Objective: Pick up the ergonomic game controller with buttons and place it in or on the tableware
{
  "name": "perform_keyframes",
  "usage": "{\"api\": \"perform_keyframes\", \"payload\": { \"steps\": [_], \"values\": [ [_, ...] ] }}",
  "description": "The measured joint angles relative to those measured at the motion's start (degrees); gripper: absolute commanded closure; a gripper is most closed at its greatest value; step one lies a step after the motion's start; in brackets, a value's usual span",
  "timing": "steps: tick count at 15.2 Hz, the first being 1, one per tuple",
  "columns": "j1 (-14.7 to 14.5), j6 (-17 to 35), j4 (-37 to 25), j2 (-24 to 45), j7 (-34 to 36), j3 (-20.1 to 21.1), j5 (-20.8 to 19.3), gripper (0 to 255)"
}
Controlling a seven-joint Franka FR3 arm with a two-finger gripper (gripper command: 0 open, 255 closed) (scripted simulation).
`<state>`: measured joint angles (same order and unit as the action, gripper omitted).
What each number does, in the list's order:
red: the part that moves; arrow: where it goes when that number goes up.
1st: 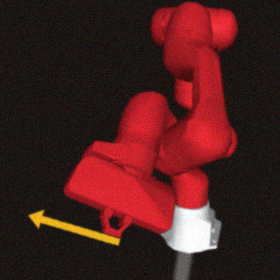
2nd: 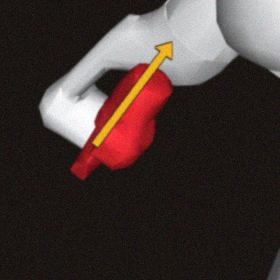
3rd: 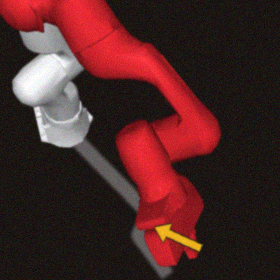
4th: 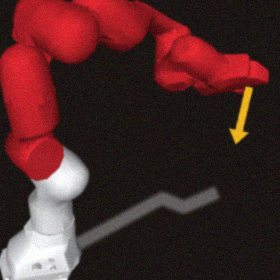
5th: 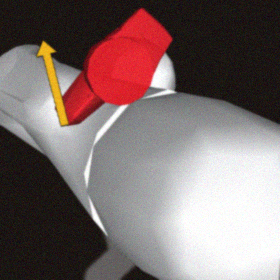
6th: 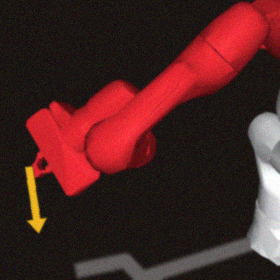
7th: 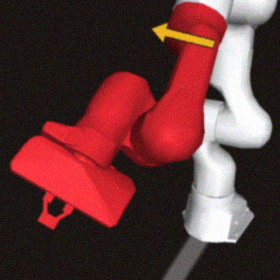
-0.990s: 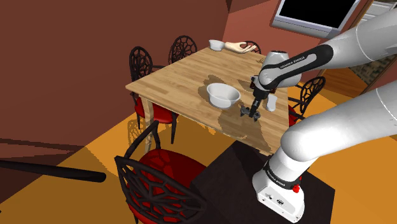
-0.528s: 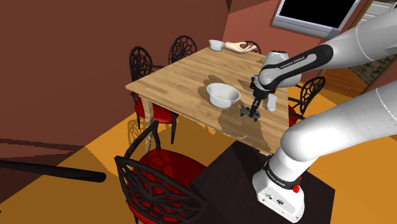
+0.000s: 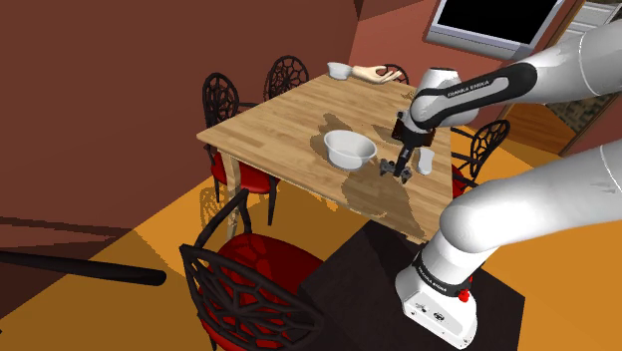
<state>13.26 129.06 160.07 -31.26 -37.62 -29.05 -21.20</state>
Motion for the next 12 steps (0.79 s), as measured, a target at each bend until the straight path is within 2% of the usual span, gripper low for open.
{"api": "perform_keyframes", "payload": {
  "steps": [12],
  "values": [
    [0.03, -12.02, -5.52, -6.55, -0.19, 3.21, 1.89, 255]
  ]
}}
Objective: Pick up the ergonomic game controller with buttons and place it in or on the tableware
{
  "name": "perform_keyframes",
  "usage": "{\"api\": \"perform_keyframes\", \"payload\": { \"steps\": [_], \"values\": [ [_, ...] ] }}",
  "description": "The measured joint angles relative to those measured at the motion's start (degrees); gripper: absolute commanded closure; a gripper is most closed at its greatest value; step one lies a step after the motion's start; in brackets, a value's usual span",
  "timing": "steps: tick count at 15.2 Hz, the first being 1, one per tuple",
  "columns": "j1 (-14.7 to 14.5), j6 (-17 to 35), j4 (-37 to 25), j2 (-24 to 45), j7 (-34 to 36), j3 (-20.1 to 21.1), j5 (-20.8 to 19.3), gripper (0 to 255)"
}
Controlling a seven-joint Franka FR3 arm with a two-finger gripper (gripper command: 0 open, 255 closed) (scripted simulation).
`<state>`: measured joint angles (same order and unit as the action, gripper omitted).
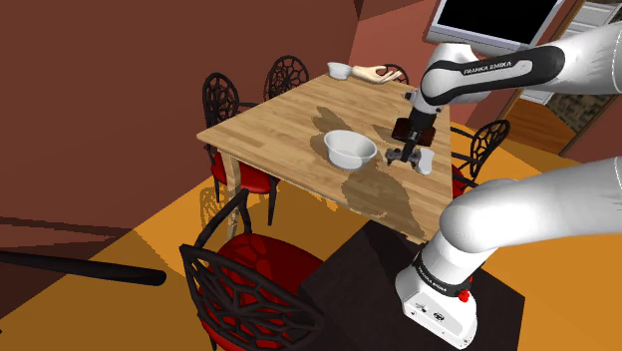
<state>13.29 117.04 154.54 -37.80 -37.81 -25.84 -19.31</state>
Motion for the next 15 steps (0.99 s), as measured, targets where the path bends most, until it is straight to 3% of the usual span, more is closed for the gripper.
{"api": "perform_keyframes", "payload": {
  "steps": [10, 15],
  "values": [
    [-0.34, -8.55, -5.6, -2.94, -0.28, 2.26, 1.66, 255],
    [-4.26, -6.58, -11.48, 5.19, 2.1, 3.53, 5.1, 255]
  ]
}}
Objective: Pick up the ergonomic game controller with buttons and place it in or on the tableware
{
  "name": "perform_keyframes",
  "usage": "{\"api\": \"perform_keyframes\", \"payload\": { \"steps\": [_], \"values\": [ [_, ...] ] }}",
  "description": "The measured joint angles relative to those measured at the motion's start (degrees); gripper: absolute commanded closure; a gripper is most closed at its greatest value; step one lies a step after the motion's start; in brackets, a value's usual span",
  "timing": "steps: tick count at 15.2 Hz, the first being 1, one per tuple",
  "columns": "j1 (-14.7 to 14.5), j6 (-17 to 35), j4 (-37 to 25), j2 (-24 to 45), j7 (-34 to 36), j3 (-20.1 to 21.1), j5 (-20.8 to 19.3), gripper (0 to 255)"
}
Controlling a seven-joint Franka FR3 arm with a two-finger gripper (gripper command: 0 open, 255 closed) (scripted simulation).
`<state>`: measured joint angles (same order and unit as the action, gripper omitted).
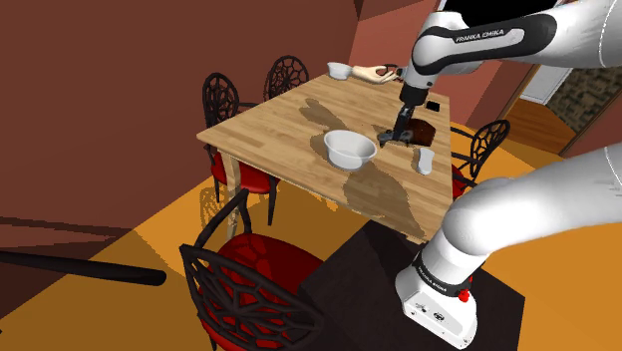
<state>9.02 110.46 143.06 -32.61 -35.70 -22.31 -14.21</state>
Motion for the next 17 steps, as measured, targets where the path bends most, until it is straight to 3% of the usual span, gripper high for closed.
{"api": "perform_keyframes", "payload": {
  "steps": [10, 17],
  "values": [
    [-6.73, 1.32, -17.56, 19.76, 3.04, 1.98, 7.97, 255],
    [-7.03, 6.13, -15.58, 22.76, 2.98, 1.76, 8.84, 255]
  ]
}}
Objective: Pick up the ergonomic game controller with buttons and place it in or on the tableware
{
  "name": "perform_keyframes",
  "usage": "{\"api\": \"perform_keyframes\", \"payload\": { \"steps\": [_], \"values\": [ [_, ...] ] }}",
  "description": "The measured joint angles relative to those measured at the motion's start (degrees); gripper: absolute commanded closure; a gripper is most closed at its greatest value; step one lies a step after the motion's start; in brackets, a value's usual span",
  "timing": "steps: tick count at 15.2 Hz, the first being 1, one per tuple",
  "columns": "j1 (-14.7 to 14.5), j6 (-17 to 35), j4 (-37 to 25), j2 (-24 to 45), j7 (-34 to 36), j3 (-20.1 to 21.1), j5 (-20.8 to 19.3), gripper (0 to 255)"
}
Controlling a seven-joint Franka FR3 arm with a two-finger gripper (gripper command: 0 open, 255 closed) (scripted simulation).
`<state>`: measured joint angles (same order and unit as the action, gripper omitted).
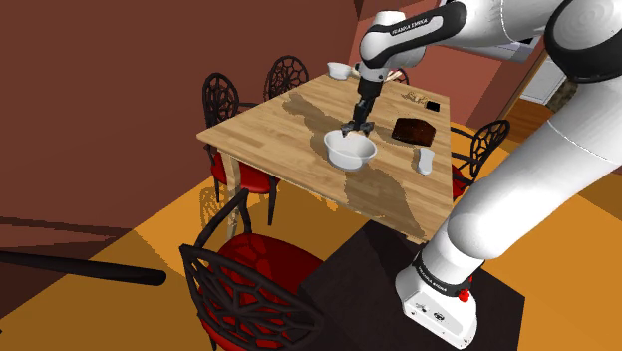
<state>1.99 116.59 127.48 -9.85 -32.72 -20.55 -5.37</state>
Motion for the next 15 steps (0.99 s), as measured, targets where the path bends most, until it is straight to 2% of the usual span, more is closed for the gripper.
{"api": "perform_keyframes", "payload": {
  "steps": [8, 14, 15],
  "values": [
    [0.0, 6.44, 3.67, 2.9, -0.53, -0.48, 0.76, 255],
    [0.02, 7.26, 4.16, 3.2, -0.62, -0.55, 0.84, 255],
    [0.02, 7.27, 4.16, 3.21, -0.62, -0.55, 0.84, 0]
  ]
}}
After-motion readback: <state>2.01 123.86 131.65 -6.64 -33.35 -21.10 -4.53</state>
